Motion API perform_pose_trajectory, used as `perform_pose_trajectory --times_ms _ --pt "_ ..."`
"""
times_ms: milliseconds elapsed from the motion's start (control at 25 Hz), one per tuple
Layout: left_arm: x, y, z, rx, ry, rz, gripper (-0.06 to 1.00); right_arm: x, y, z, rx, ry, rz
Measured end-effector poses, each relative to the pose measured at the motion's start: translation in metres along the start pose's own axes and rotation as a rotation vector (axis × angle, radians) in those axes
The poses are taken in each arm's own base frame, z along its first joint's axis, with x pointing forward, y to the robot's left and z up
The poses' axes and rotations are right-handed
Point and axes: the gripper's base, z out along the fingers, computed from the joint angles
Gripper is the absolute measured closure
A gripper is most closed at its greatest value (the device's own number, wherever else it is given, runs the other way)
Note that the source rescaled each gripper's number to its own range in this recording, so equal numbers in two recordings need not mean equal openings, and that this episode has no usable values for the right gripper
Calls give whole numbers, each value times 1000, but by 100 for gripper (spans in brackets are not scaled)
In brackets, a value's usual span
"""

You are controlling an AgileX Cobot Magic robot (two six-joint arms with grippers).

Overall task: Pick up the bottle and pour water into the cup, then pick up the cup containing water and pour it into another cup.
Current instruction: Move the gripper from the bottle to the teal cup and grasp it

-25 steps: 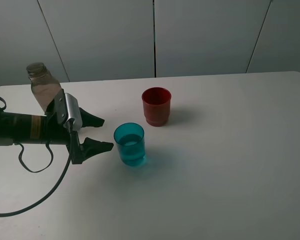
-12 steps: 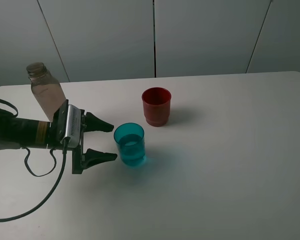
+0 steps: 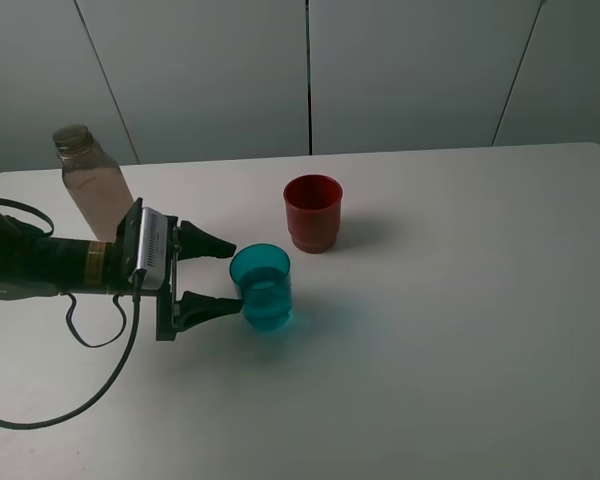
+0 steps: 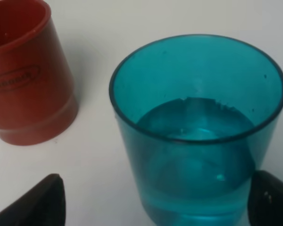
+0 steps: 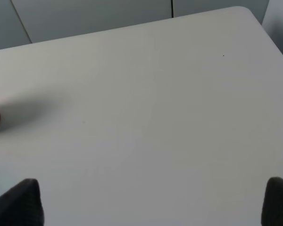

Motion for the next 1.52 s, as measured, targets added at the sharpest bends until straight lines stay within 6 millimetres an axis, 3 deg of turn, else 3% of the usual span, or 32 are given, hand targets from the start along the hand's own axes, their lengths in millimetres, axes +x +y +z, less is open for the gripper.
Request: perform_pose_trajectory --times_ms 440,960,1520 --pt "1 3 9 51 -20 6 0 0 0 0 0 0 -2" --pt "-15 10 27 121 -43 18 0 0 0 0 0 0 0" --pt "-12 11 42 156 -44 -13 0 0 0 0 0 0 -2"
